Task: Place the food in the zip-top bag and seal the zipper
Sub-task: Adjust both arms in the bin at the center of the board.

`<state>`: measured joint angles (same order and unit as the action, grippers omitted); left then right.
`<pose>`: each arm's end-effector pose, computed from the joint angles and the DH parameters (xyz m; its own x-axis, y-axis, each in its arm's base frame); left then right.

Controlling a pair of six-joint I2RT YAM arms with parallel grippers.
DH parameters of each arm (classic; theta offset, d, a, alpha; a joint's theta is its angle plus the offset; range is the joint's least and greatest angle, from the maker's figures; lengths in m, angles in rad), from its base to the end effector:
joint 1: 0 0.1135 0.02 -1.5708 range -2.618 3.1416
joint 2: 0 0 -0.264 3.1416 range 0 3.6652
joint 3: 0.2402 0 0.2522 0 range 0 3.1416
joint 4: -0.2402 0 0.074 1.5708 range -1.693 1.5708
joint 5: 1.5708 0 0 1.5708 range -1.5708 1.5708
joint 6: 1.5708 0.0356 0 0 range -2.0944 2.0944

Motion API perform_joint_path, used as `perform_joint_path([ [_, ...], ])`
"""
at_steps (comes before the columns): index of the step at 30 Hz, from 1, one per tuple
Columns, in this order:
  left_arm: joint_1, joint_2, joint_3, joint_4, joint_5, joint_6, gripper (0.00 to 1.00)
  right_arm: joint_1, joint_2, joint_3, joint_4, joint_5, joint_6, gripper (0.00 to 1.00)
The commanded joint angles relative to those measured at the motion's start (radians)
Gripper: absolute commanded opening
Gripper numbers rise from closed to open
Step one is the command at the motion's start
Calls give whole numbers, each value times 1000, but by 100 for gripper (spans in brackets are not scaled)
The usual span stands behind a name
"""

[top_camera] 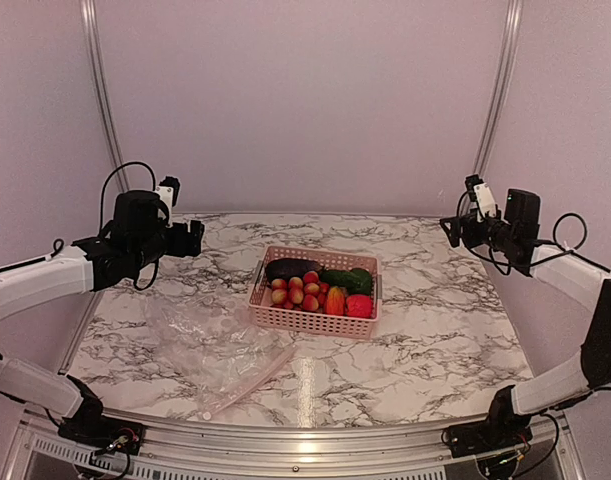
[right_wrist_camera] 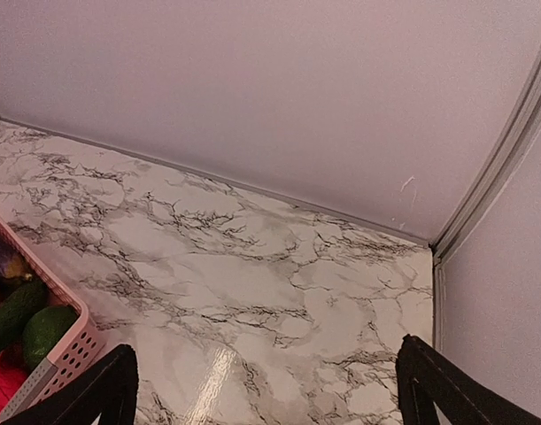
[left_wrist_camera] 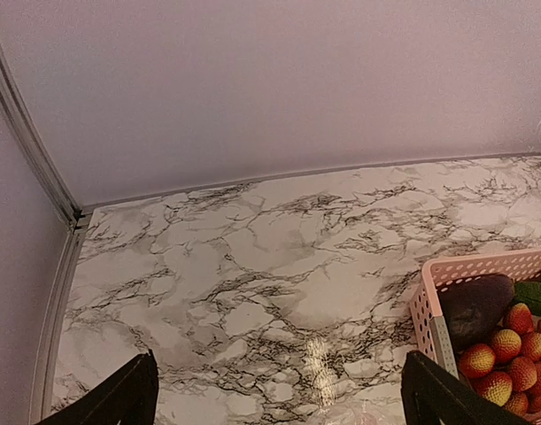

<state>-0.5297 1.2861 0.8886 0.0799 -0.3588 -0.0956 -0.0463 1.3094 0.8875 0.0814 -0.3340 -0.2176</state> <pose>0.2625 -0.1392 0.2938 -0.2859 0.0639 -0.9561 0.1587 0.9872 0.0185 0.3015 -0.0023 0.2870 -0.2685 -0.1917 -0.9440 -0.3307 0.9388 -0.0966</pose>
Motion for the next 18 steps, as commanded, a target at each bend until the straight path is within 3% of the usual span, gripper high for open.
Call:
perform_joint_path([
  [1, 3, -16, 25, 24, 51, 24, 94, -10, -2, 44, -16, -37, -36, 99],
  [4, -3, -16, 35, 20, 166, 17, 84, -9, 17, 85, -96, -117, -196, 98],
  [8, -66, 7, 101, -61, 234, 19, 74, 3, 99, 173, -202, -144, -258, 86],
  [13, -195, 66, 209, -196, 226, -10, 75, 105, 228, 280, -286, -67, -363, 74],
  [18, -293, 134, 240, -217, 181, -228, 77, 180, 406, 416, -359, -115, -369, 71],
])
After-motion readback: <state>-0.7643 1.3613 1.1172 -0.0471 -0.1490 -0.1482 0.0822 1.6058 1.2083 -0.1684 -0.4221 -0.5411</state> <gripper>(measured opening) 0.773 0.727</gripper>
